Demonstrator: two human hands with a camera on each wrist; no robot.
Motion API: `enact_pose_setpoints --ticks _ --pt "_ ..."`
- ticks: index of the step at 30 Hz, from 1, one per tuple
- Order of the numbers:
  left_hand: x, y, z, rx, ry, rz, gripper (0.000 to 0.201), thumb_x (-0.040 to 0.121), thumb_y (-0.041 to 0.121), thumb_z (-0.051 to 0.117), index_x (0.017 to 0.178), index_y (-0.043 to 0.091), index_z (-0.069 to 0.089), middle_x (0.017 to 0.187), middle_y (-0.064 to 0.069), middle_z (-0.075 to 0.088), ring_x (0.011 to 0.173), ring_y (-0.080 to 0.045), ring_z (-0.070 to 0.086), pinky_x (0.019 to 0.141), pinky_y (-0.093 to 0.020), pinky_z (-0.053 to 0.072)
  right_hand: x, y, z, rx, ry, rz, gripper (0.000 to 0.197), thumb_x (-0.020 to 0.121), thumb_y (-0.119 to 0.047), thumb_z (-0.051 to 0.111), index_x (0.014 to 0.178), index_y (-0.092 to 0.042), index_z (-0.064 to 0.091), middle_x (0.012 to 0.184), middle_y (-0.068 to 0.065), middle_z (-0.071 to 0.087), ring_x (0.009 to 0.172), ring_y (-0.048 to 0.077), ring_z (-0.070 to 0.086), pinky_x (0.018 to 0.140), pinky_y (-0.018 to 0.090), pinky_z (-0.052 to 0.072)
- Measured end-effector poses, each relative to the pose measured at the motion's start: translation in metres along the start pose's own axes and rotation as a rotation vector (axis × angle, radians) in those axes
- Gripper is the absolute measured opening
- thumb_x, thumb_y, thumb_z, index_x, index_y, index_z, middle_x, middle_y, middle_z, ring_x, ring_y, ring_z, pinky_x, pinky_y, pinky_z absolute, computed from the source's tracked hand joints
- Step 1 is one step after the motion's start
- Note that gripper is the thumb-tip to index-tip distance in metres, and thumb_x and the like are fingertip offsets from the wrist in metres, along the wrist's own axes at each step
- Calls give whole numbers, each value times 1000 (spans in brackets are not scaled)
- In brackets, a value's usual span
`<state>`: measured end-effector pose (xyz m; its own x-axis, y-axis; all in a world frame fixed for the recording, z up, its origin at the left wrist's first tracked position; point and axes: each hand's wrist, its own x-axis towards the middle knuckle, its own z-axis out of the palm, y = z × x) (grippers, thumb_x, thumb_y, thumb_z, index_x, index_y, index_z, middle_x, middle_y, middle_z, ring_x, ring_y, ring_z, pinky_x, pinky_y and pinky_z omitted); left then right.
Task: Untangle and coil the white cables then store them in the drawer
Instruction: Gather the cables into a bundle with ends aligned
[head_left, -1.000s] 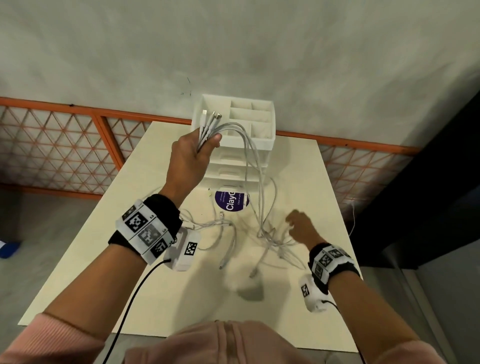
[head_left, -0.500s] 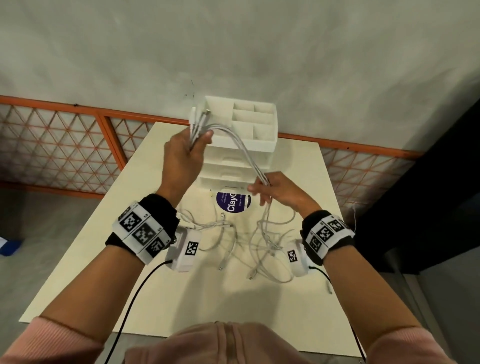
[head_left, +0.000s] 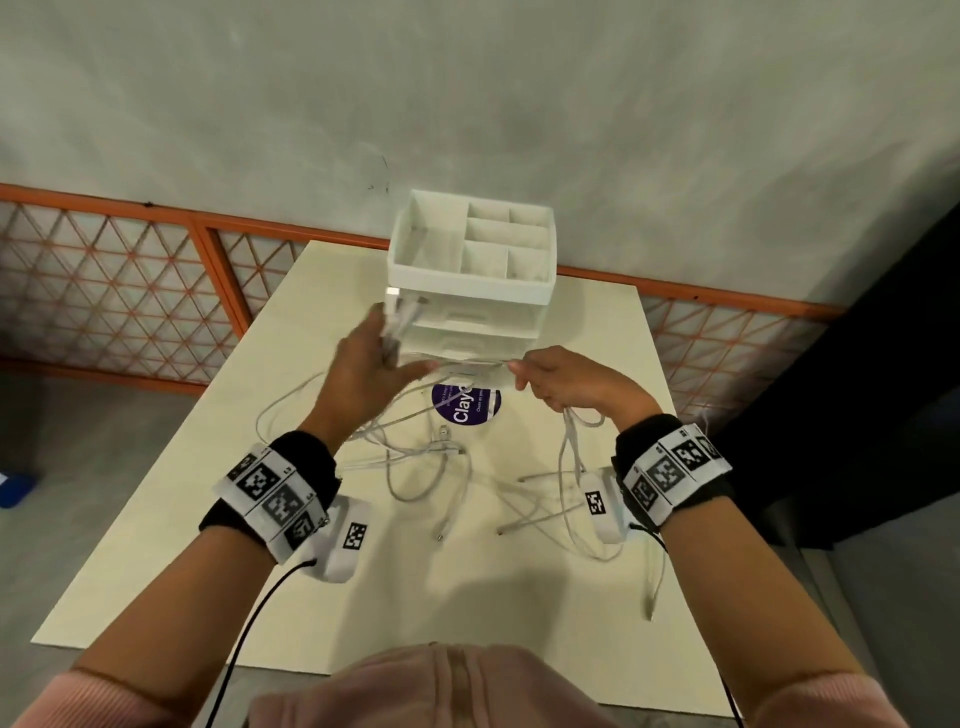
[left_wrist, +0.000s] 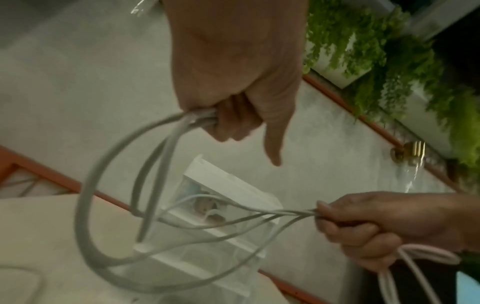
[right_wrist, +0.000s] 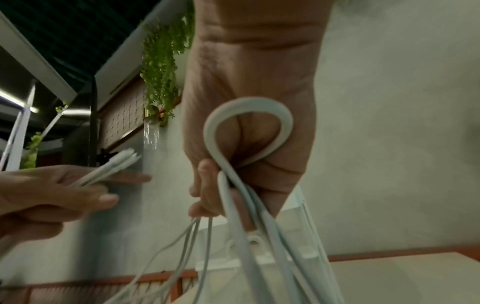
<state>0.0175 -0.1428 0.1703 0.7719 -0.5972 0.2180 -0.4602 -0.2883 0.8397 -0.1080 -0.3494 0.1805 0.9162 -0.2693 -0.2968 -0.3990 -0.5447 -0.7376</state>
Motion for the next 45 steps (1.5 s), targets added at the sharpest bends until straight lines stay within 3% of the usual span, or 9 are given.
enact_pose_setpoints --ticks 3,7,15,22,26,31,36,39,45 --pt "-1 14 17 -74 -357 98 47 89 30 62 133 31 46 112 18 62 95 5 59 85 -8 43 -2 -15 8 144 -138 -52 44 101 -41 32 89 -7 58 56 -1 33 46 11 37 51 20 34" --pt "-4 24 32 -134 -460 53 21 101 26 38 86 23 52 52 27 54 49 9 50 49 -3 37 -4 -26 6 325 -176 -99 56 102 -43 25 91 -4 64 55 2 36 45 14 40 52 22 37" --pt "15 26 31 -123 -178 98 35 99 40 39 66 28 35 56 9 33 47 -4 34 51 -27 29 2 31 13 548 54 -20 57 100 -49 18 101 -25 70 112 7 70 106 22 63 99 42 41" --pt "30 36 23 -216 -88 122 43 95 47 42 73 12 29 61 1 24 50 -13 24 49 -28 24 6 65 56 276 -65 -53 51 78 -19 75 125 -26 56 98 -1 59 88 12 58 80 20 45" --pt "35 43 13 -223 -9 158 42 98 42 41 68 14 29 57 4 23 46 -7 23 47 -21 24 15 79 71 314 117 -72 35 85 -1 64 118 -8 55 66 5 57 59 8 62 65 15 46" --pt "37 45 4 -184 113 199 36 100 32 40 65 30 36 53 7 31 41 -3 35 46 -13 26 14 116 76 335 296 92 20 91 -4 53 111 -8 51 82 9 68 79 22 70 73 27 55" --pt "40 41 6 -148 126 180 35 99 32 42 67 19 38 55 4 32 45 -5 34 48 -14 30 6 121 55 -117 -168 406 109 65 -34 85 147 -12 17 151 11 32 138 28 33 112 43 33" --pt "38 47 8 -81 72 189 39 98 33 44 67 11 33 56 4 29 49 -8 31 50 -15 31 3 71 30 26 -81 204 132 53 -48 87 151 -26 1 159 5 14 145 25 20 116 43 27" --pt "28 64 16 -184 13 233 33 99 32 42 68 22 37 55 9 32 43 -1 37 50 -15 29 23 -13 26 272 181 -267 22 82 -38 68 101 -26 67 112 -6 68 110 11 61 100 31 44"
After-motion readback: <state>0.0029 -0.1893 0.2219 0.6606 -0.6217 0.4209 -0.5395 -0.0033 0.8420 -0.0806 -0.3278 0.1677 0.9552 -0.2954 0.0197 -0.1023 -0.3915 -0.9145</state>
